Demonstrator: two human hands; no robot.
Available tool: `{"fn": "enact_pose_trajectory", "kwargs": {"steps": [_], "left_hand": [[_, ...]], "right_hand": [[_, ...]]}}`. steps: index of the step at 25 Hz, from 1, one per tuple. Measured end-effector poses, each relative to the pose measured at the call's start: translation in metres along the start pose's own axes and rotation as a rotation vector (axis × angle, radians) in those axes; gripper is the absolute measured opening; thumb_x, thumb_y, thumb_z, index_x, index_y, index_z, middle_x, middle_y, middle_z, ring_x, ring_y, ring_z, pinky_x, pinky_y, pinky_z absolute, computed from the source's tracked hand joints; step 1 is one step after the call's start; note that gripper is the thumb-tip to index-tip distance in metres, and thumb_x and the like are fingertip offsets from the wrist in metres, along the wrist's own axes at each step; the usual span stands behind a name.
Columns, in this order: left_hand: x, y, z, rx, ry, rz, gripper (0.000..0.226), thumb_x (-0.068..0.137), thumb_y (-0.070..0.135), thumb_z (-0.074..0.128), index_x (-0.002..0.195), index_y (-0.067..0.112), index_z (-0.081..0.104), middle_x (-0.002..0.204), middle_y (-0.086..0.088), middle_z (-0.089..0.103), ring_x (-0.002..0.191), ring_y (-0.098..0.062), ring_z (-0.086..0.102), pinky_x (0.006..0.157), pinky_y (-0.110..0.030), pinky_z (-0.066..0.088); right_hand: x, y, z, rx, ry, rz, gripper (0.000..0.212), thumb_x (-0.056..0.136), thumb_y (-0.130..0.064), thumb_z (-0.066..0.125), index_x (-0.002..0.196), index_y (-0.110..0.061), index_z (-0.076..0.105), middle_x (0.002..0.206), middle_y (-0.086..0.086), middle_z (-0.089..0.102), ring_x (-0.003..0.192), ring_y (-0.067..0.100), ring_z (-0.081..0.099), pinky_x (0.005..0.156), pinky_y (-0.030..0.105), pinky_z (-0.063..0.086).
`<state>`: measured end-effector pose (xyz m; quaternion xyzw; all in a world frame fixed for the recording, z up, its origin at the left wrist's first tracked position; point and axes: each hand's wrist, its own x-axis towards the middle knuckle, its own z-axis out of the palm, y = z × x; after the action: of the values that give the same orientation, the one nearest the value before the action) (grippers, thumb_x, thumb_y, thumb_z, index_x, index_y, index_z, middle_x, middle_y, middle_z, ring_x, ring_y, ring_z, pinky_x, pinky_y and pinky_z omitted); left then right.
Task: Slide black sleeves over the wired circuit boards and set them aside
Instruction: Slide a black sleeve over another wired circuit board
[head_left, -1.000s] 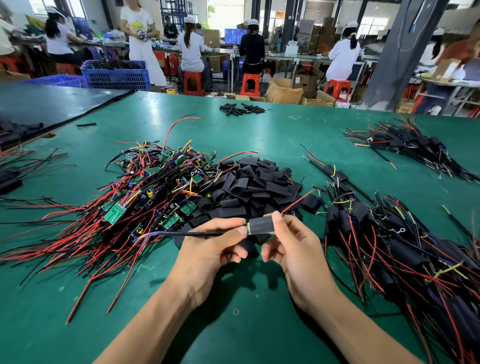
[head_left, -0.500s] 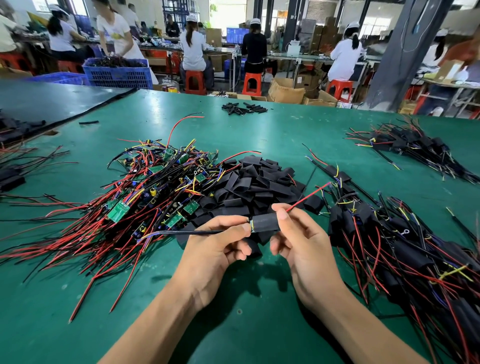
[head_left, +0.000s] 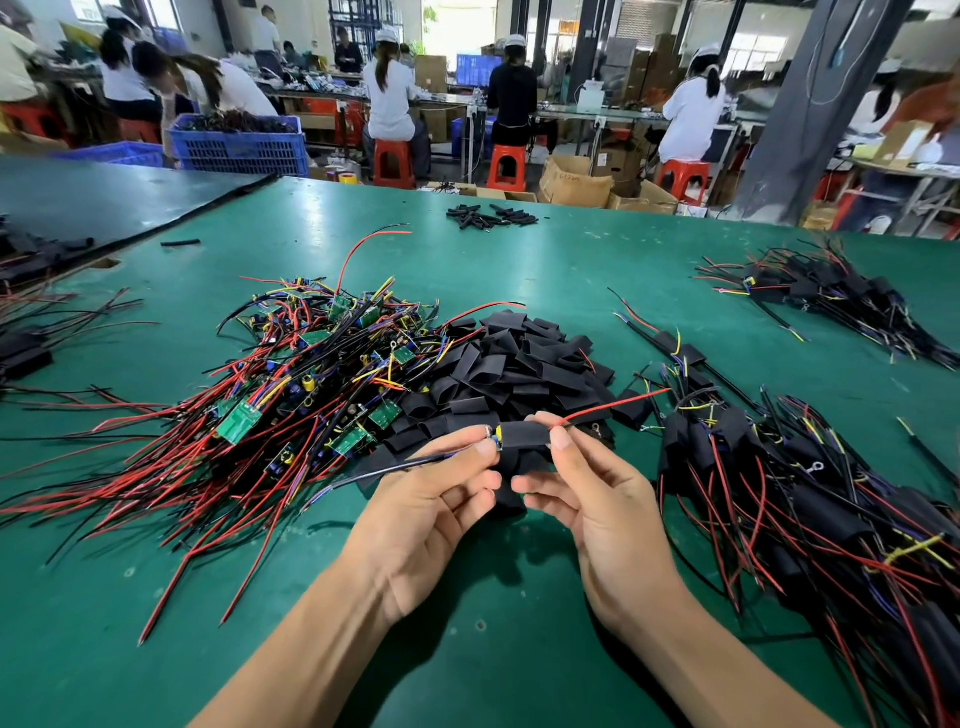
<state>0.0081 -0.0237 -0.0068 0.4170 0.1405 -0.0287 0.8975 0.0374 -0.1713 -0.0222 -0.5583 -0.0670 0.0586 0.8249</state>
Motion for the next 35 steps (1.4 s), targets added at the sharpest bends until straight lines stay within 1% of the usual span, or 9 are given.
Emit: {"fn": "enact_pose_trajectory", "kwargs": {"steps": [5,9,15,19,24,27,30,33,35], "left_hand": [[-0.0027,-0.0005,0.0018,0.043,-0.015,0.005,0.023,0.059,0.016,0.082,0.081,0.019,0.082,0.075,-0.003,0.072,0.055,-0.009,0.064,0.055,-0.019,0.056],[-0.0031,-0.0007,0.0035,0.051,-0.019,0.011,0.021,0.058,0.016,0.082,0.079,0.019,0.081,0.074,-0.002,0.070,0.052,-0.010,0.063,0.053,-0.019,0.055],[-0.0052,-0.0005,0.0028,0.086,-0.031,0.034,0.022,0.059,0.016,0.083,0.081,0.018,0.080,0.067,-0.005,0.064,0.052,-0.012,0.061,0.052,-0.020,0.053],[-0.0048,-0.0009,0.0017,0.126,-0.024,0.029,0.016,0.062,0.016,0.081,0.077,0.020,0.080,0.063,-0.006,0.062,0.051,-0.012,0.060,0.051,-0.020,0.052],[-0.0042,0.0012,-0.0016,0.155,-0.081,0.022,0.028,0.061,0.019,0.082,0.089,0.021,0.080,0.069,0.000,0.064,0.052,-0.011,0.059,0.052,-0.021,0.051],[-0.0031,-0.0006,-0.0036,0.199,-0.115,0.035,0.029,0.058,0.013,0.088,0.085,0.020,0.079,0.062,-0.003,0.059,0.052,-0.013,0.056,0.053,-0.023,0.049],[-0.0022,-0.0044,-0.0022,0.213,-0.128,0.057,0.026,0.060,0.009,0.087,0.080,0.022,0.077,0.059,-0.005,0.058,0.053,-0.014,0.055,0.057,-0.024,0.049],[-0.0019,-0.0036,-0.0010,0.167,-0.125,0.066,0.017,0.062,0.016,0.081,0.078,0.022,0.077,0.062,-0.002,0.058,0.052,-0.011,0.054,0.054,-0.022,0.048],[-0.0014,-0.0023,-0.0022,0.163,-0.120,0.063,0.015,0.064,0.015,0.079,0.078,0.022,0.077,0.063,-0.003,0.058,0.052,-0.011,0.054,0.051,-0.022,0.047]], "right_hand": [[-0.0018,-0.0024,0.0028,-0.039,0.012,-0.028,0.034,0.081,-0.041,0.067,0.112,-0.029,0.076,0.102,-0.003,0.077,0.063,0.016,0.067,0.060,0.021,0.052],[-0.0020,-0.0018,0.0015,-0.081,0.016,-0.055,0.033,0.082,-0.043,0.068,0.110,-0.027,0.077,0.091,0.001,0.076,0.059,0.017,0.065,0.058,0.022,0.051],[-0.0025,0.0002,0.0020,-0.102,-0.027,0.011,0.035,0.080,-0.051,0.064,0.109,-0.035,0.077,0.085,-0.002,0.076,0.058,0.017,0.066,0.058,0.022,0.052],[-0.0011,-0.0009,0.0004,-0.121,-0.044,0.043,0.035,0.080,-0.050,0.063,0.108,-0.034,0.077,0.092,-0.002,0.077,0.060,0.018,0.067,0.057,0.023,0.052],[-0.0006,-0.0007,-0.0006,-0.096,-0.088,0.068,0.039,0.079,-0.051,0.065,0.109,-0.029,0.077,0.101,0.003,0.077,0.059,0.018,0.065,0.058,0.023,0.051],[0.0004,0.0001,-0.0017,-0.057,-0.120,0.087,0.035,0.083,-0.048,0.064,0.108,-0.026,0.078,0.096,0.003,0.077,0.059,0.017,0.063,0.058,0.023,0.050],[0.0022,-0.0001,-0.0030,-0.024,-0.148,0.096,0.034,0.085,-0.046,0.063,0.106,-0.023,0.078,0.091,0.007,0.076,0.059,0.015,0.062,0.059,0.023,0.049],[0.0024,-0.0001,-0.0033,-0.009,-0.153,0.119,0.039,0.080,-0.048,0.066,0.106,-0.022,0.078,0.104,0.006,0.077,0.059,0.016,0.064,0.058,0.022,0.050],[0.0018,0.0002,-0.0032,-0.005,-0.160,0.125,0.036,0.081,-0.046,0.065,0.105,-0.023,0.079,0.108,0.007,0.077,0.059,0.016,0.064,0.057,0.022,0.050]]}}
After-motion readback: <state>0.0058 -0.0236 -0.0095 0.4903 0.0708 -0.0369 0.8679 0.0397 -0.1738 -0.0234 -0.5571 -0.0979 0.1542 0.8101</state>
